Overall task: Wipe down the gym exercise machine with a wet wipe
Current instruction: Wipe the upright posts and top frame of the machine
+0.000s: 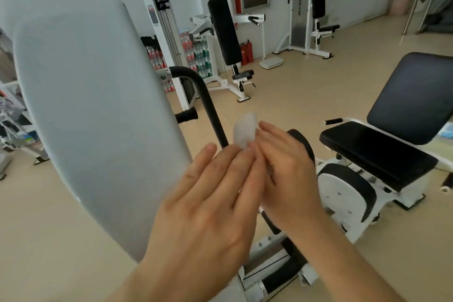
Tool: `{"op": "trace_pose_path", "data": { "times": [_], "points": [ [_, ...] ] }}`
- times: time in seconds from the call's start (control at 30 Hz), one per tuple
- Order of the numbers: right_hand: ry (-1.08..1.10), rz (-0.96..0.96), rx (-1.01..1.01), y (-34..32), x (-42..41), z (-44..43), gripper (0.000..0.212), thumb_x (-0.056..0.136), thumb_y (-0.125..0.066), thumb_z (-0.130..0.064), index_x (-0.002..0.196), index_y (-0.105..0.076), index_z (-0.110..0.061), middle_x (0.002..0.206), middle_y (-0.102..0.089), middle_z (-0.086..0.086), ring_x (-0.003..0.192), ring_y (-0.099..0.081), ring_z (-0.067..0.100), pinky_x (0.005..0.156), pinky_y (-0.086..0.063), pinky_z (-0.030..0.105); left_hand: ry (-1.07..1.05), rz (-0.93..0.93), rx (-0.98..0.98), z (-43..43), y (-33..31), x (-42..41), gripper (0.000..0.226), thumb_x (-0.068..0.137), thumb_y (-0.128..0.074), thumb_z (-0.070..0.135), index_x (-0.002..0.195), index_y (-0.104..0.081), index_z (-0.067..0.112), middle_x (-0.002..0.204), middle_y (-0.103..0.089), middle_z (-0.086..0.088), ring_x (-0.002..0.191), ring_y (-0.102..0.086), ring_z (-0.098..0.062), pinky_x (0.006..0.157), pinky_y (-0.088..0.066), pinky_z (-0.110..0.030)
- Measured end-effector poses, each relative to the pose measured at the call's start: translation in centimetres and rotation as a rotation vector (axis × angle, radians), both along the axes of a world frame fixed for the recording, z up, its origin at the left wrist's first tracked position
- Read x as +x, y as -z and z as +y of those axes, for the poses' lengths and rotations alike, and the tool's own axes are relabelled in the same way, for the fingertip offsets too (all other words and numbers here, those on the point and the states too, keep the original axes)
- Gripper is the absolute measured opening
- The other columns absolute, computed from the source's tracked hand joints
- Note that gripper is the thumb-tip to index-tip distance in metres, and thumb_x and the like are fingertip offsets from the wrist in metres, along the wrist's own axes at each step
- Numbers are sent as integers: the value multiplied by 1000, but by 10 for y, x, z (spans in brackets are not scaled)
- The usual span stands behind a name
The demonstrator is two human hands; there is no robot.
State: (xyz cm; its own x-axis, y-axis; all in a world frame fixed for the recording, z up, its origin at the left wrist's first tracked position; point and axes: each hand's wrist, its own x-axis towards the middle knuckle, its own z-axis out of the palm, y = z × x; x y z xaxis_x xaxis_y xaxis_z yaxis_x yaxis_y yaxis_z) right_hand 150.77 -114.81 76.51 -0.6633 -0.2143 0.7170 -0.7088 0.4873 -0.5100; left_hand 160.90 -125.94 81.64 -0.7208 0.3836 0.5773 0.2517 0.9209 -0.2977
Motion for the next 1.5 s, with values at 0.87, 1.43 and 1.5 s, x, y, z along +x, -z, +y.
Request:
{"op": "trace_pose_path", "data": {
  "times": [0.87,1.43,1.5],
  "points": [
    [-951,-997,-255,5,-94,71,35,94,-48,-47,77,-77,-39,82,-74,-3,83,-69,7,78,-54,25,-530,-199,229,73,8,-78,39,93,-37,47,100,-70,26,83,-69,1,74,-65,-22,76,-49,-38],
    [-1231,-1037,29,40,-125,121,48,88,-63,-10,134,-56,-23,129,-64,-2,125,-55,15,100,-49,30,-316,16,93,123,104,-73,25,98,-49,13,92,-73,18,122,-67,-1,133,-46,-20,118,-22,-45],
    [-1040,-1028,-9,47,-116,128,37,91,-65,-11,123,-64,-29,114,-70,-6,112,-63,11,94,-53,30,-248,-39,144,128,124,-68,26,100,-48,13,98,-74,18,115,-70,0,129,-51,-20,114,-32,-42]
  ]
}}
